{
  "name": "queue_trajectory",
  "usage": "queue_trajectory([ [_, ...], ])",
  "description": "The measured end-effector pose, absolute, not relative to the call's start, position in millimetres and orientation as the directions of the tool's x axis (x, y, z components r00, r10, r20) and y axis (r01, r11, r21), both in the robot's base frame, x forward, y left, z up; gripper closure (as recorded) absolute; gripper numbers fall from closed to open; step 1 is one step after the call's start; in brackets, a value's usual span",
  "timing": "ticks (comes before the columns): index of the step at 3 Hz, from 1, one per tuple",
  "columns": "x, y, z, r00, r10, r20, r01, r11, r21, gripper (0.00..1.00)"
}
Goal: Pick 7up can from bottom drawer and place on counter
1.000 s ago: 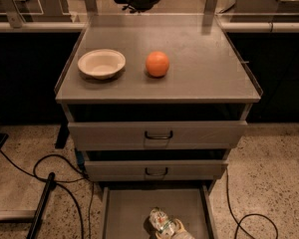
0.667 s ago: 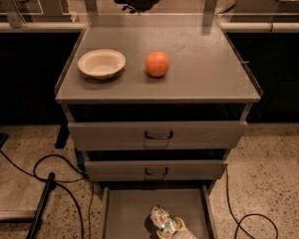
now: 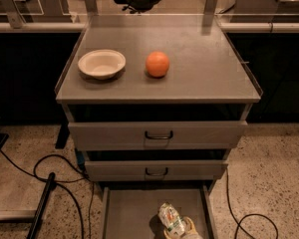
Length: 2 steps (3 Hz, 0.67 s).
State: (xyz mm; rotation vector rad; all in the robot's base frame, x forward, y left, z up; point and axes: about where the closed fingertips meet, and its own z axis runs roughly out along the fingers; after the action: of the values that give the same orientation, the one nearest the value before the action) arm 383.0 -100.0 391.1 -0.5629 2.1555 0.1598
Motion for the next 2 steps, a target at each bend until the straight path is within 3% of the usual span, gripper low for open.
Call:
queue_trajectory([
  [1, 379.9, -127.7, 419.9, -0.512, -0.329, -0.793, -0.368, 0.919, -0.144, 1.00],
  [2, 380.9, -127.8, 420.4, -0.511, -0.331, -0.793, -0.368, 0.918, -0.146, 1.00],
])
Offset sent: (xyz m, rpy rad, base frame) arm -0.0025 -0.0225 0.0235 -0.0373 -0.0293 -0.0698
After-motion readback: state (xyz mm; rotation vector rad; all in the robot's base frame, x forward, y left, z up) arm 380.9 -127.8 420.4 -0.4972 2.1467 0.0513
